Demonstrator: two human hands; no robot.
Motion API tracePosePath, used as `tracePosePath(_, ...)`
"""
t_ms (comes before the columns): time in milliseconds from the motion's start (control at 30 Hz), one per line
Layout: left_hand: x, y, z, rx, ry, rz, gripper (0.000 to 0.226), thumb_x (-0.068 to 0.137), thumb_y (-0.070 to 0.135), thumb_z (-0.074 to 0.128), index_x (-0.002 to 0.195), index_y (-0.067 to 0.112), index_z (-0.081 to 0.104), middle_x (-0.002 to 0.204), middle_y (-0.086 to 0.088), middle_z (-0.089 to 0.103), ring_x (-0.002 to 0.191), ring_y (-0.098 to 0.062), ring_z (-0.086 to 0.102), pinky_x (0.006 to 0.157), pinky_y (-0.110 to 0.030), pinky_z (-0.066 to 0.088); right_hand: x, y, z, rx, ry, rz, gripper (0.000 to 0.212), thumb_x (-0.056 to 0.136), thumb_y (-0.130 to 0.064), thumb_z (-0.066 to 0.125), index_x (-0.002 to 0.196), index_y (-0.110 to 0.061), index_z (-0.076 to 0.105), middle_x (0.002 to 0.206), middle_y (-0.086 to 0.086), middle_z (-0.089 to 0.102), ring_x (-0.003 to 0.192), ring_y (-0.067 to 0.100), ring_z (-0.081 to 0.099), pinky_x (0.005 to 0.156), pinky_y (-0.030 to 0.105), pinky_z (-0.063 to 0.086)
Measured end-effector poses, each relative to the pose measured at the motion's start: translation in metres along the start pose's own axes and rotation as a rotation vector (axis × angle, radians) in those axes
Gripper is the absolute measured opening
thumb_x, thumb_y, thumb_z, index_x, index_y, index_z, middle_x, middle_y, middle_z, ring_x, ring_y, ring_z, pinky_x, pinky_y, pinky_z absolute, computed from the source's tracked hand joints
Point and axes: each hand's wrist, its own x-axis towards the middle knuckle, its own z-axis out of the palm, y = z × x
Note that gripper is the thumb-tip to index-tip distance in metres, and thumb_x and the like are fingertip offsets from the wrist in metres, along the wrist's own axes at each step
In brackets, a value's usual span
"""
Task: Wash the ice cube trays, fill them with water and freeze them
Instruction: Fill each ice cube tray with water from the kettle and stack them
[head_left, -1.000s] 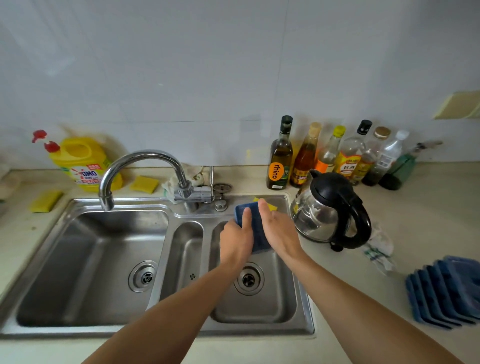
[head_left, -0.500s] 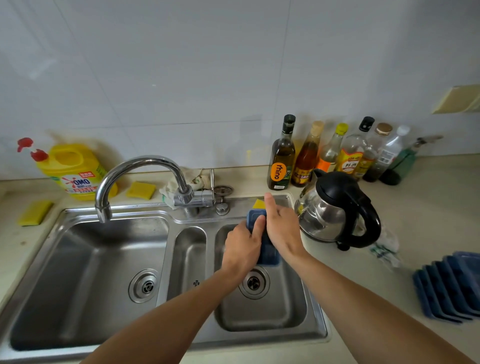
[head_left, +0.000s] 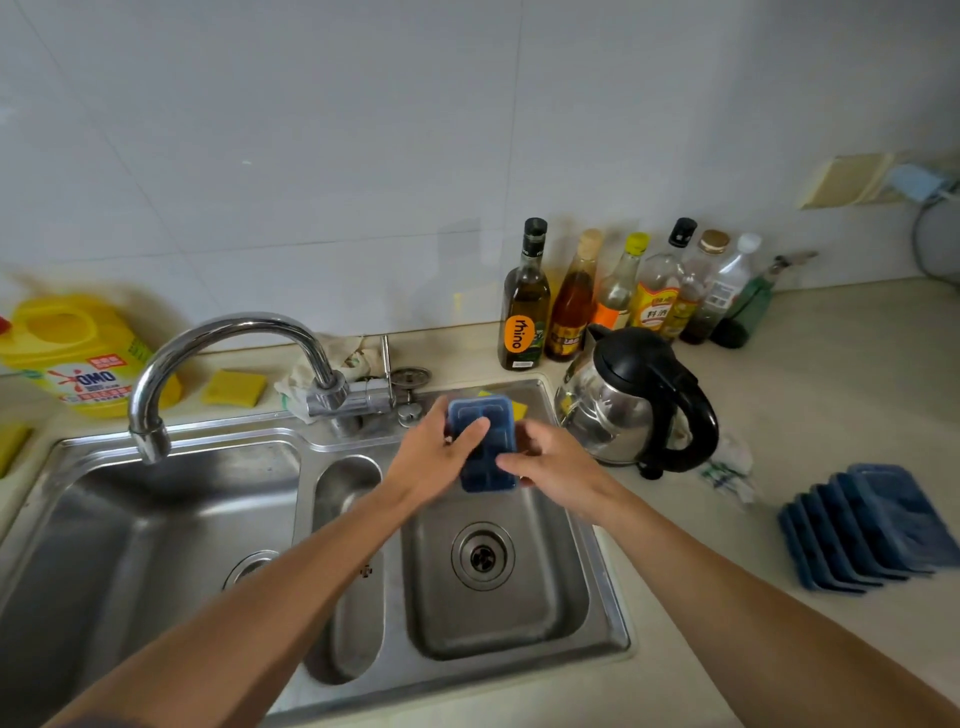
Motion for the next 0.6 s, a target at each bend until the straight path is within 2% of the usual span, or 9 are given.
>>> tracePosePath(67, -0.003, 0.001, -0.004, -0.015, -0.039, 0.014, 0.039, 0.096, 0.038, 0.064, 0.131, 0.028, 0.051, 0.114, 0.011, 0.067, 0.101, -0.003, 0.066, 0.086, -0.026, 0.058, -0.004, 0.005, -0.003, 0.001, -0.013, -0.010, 0.032, 0.095, -0.017, 0.069, 0.127, -0.018, 0.062, 0.112, -0.002, 0.072, 0.101, 0.011, 0.070, 0.085, 0.030, 0.061)
tracePosePath(167, -0.009, 0.006, -0.006, 0.013, -0.058, 0.027, 0.028, 0.091, 0.034, 0.072, 0.114, 0.030, 0.057, 0.104, 0.012, 0.068, 0.093, -0.001, 0.066, 0.077, -0.017, 0.052, -0.012, 0.011, -0.006, -0.044, -0.035, -0.025, 0.036, 0.095, -0.015, 0.068, 0.130, -0.018, 0.061, 0.115, -0.001, 0.071, 0.103, 0.011, 0.069, 0.083, 0.027, 0.059)
tracePosePath(300, -0.019, 0.017, 0.004, 0.000, -0.074, 0.020, 0.022, 0.089, 0.028, 0.074, 0.105, 0.027, 0.059, 0.099, 0.006, 0.069, 0.088, -0.005, 0.066, 0.075, -0.019, 0.049, -0.023, 0.018, -0.013, -0.052, -0.043, -0.059, 0.041, 0.095, -0.011, 0.067, 0.136, -0.018, 0.060, 0.117, 0.000, 0.071, 0.105, 0.013, 0.068, 0.089, 0.032, 0.059)
tracePosePath(367, -0.025, 0.029, 0.014, 0.000, -0.060, 0.014, 0.024, 0.089, 0.028, 0.074, 0.108, 0.025, 0.059, 0.101, 0.004, 0.069, 0.091, -0.009, 0.067, 0.078, -0.024, 0.052, -0.034, 0.022, -0.022, 0.000, -0.055, -0.057, 0.037, 0.096, -0.012, 0.067, 0.130, -0.025, 0.060, 0.116, 0.000, 0.072, 0.106, 0.016, 0.069, 0.093, 0.039, 0.059)
tracePosePath(467, -0.035, 0.053, 0.039, -0.072, -0.017, -0.005, 0.025, 0.091, 0.028, 0.072, 0.112, 0.024, 0.060, 0.106, -0.002, 0.070, 0.098, -0.017, 0.068, 0.082, -0.034, 0.059, -0.055, 0.032, -0.047, 0.065, -0.058, -0.051, 0.027, 0.097, -0.020, 0.066, 0.122, -0.030, 0.063, 0.112, 0.000, 0.074, 0.103, 0.020, 0.071, 0.085, 0.040, 0.061)
tracePosePath(600, -0.049, 0.104, 0.102, -0.279, 0.037, -0.071, 0.018, 0.096, 0.037, 0.064, 0.110, 0.026, 0.062, 0.106, -0.001, 0.071, 0.093, -0.012, 0.071, 0.068, -0.022, 0.059, -0.100, 0.046, -0.101, 0.176, -0.007, -0.049, 0.024, 0.098, -0.024, 0.065, 0.121, -0.029, 0.065, 0.108, -0.004, 0.076, 0.098, 0.016, 0.073, 0.075, 0.033, 0.060)
